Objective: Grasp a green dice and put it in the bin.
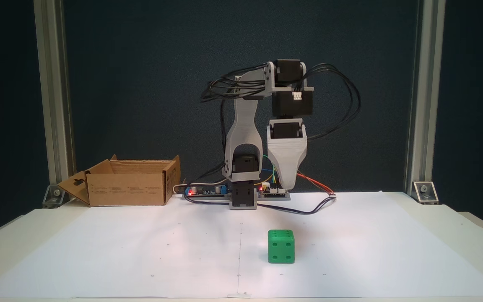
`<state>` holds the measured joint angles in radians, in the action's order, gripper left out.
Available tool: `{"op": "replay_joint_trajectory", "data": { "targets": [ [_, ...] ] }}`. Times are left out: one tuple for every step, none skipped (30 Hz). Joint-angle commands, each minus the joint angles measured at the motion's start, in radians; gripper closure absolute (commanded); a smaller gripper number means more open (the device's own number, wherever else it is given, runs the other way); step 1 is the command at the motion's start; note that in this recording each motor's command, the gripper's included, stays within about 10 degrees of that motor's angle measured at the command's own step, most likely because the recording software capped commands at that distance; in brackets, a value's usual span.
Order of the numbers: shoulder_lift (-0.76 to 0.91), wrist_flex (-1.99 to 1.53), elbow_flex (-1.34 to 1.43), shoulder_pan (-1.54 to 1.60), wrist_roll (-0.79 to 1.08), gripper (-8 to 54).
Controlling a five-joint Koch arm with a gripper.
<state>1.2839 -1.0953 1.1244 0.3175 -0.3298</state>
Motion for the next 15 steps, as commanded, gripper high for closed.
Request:
{"op": "replay_joint_trajectory", "data": {
  "targets": [
    [0.000, 0.008, -0.054, -0.002, -0.066, 1.9],
    [0.000, 0.011, -0.052, -0.002, -0.066, 1.9],
    [-0.002, 0.012, -0.052, -0.003, -0.066, 1.9],
    [-0.011, 0.012, -0.052, -0.003, -0.066, 1.9],
    [-0.017, 0.012, -0.052, -0.003, -0.064, 1.9],
    [-0.018, 0.012, -0.052, -0.003, -0.064, 1.9],
    [-0.018, 0.014, -0.052, -0.003, -0.064, 2.0],
    [-0.020, 0.014, -0.051, -0.003, -0.064, 2.0],
    [-0.020, 0.014, -0.051, -0.008, -0.064, 2.0],
    [-0.020, 0.014, -0.048, -0.012, -0.064, 2.0],
    [-0.021, 0.020, -0.038, -0.012, -0.064, 2.0],
    [-0.023, 0.029, -0.026, -0.014, -0.064, 2.1],
    [-0.025, 0.048, -0.009, -0.014, -0.064, 2.0],
    [-0.025, 0.066, 0.009, -0.014, -0.064, 2.0],
    [-0.025, 0.091, 0.032, -0.014, -0.064, 2.1]
  ]
}}
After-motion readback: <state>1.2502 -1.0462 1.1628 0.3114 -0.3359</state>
